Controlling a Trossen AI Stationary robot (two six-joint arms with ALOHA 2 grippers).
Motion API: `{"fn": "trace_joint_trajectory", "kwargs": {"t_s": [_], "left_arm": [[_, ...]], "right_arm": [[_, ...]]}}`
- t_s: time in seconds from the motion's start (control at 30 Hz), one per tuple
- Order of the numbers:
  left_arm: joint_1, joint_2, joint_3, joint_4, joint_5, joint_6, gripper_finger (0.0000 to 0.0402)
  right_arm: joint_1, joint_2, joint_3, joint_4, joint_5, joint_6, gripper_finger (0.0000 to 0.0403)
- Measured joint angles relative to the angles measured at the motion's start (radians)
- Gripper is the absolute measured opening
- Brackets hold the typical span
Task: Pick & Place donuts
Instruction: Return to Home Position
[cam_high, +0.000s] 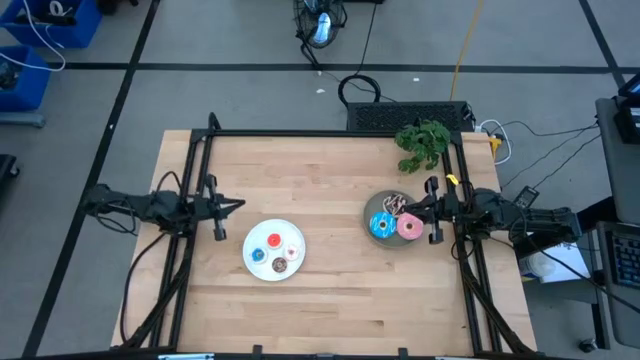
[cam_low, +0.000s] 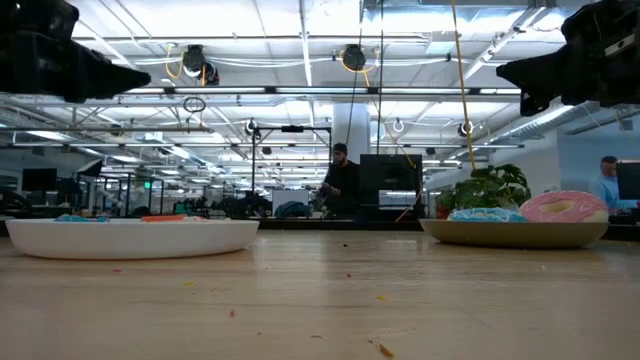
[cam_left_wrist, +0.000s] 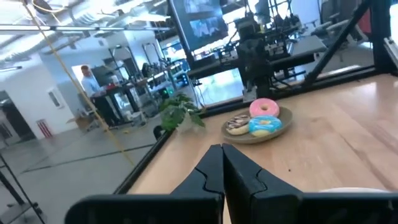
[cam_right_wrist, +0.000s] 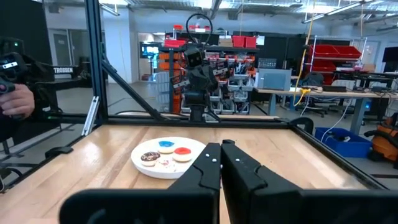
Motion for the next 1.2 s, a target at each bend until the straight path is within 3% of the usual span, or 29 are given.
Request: {"fn": "trace_joint_trajectory", "kwargs": {"t_s": [0.27,0.93,1.2], "left_arm": [[0.000,0.001,-0.022,0.005,0.043,-0.021,0.0004],[0.000,0.001,-0.026,0.022,0.020,-0.095,0.0004],[0.000,0.001,-0.026,0.025,0.019,-0.094,0.0042]], "right_arm": [[0.000,0.000,-0.009,-0.025,0.005,0.000,0.0000],[0.000,0.000,-0.009,-0.029,0.002,-0.019,0.0000],[0.000,0.000,-0.009,-0.029,0.001,-0.019,0.0000]]}}
